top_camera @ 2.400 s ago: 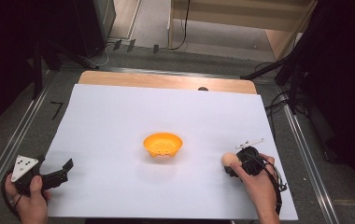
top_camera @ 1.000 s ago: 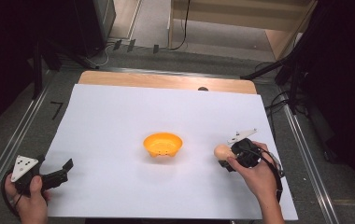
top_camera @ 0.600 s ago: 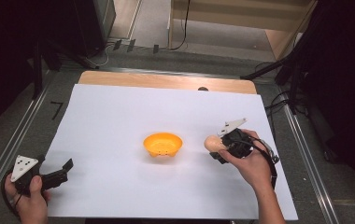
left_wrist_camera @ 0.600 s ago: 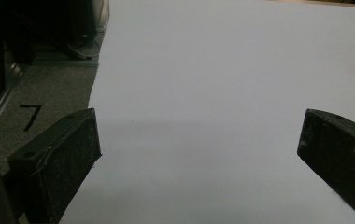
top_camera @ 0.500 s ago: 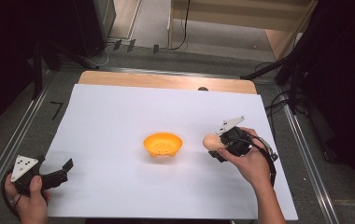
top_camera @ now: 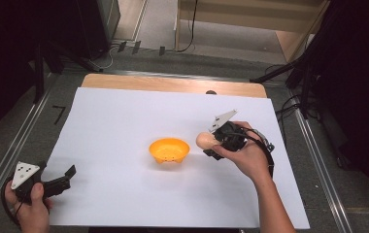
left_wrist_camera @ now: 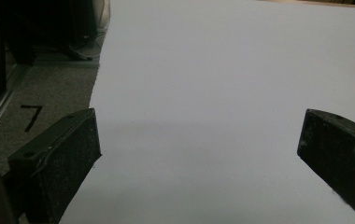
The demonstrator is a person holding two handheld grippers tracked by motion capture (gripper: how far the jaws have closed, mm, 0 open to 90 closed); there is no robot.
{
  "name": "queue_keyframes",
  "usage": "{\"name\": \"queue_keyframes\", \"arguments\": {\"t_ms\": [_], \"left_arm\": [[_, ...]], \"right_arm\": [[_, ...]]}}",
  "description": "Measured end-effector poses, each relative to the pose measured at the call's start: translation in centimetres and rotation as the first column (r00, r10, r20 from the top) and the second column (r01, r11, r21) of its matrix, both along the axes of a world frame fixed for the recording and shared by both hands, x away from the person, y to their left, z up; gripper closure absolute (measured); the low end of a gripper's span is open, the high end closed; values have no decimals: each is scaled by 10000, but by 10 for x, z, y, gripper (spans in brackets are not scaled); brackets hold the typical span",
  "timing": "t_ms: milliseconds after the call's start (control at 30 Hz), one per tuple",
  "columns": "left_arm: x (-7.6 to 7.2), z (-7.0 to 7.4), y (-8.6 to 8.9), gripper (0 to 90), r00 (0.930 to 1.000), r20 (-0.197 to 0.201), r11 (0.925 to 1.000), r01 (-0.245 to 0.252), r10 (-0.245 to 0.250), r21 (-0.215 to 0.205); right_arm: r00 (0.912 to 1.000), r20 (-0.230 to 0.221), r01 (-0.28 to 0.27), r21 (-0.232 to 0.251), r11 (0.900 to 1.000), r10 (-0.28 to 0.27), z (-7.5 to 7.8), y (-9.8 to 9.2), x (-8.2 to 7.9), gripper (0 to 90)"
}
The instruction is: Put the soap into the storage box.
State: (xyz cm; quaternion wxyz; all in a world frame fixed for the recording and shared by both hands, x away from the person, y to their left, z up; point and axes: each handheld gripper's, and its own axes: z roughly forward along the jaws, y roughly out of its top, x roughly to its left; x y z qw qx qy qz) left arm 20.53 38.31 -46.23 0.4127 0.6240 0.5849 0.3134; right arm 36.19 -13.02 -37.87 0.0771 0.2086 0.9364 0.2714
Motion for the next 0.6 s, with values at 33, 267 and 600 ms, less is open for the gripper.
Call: {"name": "queue_keyframes", "arguments": {"t_ms": [33,267,600], "left_arm": [[0,0,0,0,10000,-1,10000,-2,2,3],[0,0,0,0,10000,68,10000,-10,10,-34],[0,0,0,0,10000,49,10000,12,-12,-54]], "right_arm": [[9999,-7,-145,106,9998,145,0,2,1,330],[9945,-13,-1048,165,9944,1048,-3,20,6,330],[9734,145,-2286,82,9735,2285,-1,53,16,330]]}}
